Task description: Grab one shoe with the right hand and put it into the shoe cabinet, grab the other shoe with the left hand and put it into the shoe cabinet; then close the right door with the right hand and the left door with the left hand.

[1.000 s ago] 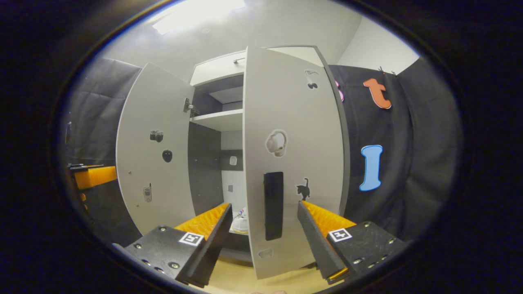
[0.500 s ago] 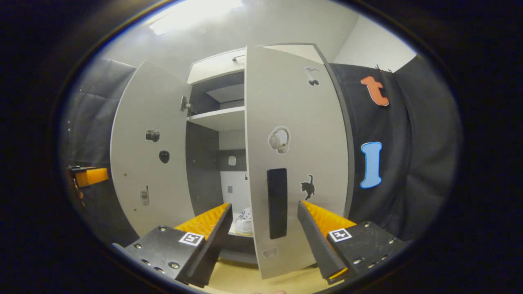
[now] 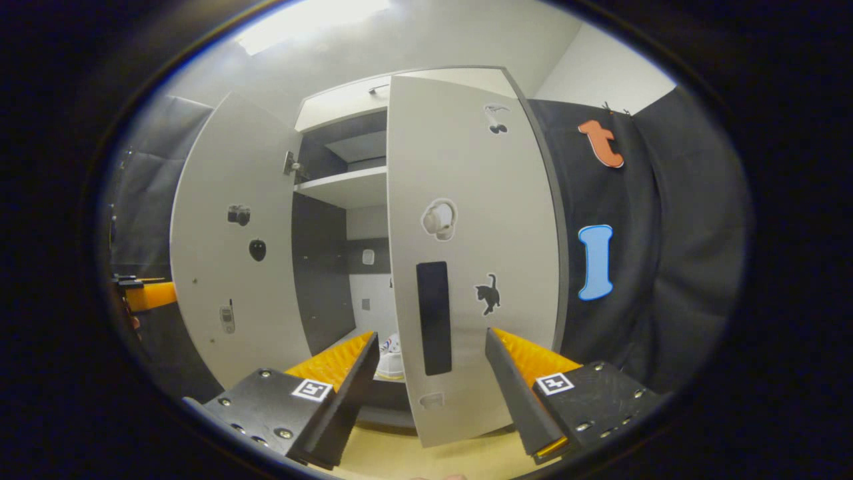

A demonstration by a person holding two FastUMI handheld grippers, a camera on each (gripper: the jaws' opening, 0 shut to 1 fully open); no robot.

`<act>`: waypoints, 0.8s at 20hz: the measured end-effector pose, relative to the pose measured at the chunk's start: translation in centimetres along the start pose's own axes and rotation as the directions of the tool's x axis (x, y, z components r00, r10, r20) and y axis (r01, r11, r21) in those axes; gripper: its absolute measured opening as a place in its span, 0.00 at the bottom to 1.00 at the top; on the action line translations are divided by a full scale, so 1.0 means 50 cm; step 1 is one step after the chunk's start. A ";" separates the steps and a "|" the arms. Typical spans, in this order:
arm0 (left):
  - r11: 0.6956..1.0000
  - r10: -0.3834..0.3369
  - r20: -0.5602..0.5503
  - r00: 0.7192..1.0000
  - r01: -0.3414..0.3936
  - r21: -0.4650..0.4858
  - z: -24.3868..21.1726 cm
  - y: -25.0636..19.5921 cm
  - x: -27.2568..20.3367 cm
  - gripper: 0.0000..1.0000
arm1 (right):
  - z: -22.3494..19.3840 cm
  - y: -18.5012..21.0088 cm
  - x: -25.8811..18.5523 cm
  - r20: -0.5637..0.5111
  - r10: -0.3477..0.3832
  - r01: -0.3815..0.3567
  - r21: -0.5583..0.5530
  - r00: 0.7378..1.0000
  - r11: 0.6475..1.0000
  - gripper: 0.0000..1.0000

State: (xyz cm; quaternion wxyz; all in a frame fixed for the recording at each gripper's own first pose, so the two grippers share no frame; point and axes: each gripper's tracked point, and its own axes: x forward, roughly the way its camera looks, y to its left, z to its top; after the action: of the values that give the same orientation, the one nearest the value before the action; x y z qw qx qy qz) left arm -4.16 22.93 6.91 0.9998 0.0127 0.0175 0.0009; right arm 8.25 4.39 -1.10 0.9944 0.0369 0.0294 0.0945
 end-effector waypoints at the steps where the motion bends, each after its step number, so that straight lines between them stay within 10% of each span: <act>1: 1.000 -0.019 0.000 1.000 0.019 -0.006 0.002 -0.017 0.004 0.91 | 0.000 -0.004 -0.001 0.002 -0.005 0.005 0.000 1.000 1.000 0.95; 16: 0.963 -0.266 0.019 0.964 0.267 -0.048 -0.003 -0.264 0.073 0.92 | 0.023 -0.106 -0.065 0.023 -0.102 0.102 0.002 0.995 0.995 0.88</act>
State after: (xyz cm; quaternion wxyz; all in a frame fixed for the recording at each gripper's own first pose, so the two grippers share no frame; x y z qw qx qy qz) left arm -0.48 9.73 6.31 0.9909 -0.0146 0.0128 -0.1331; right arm 6.14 -1.50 -0.21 0.9982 0.0367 0.0200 0.0433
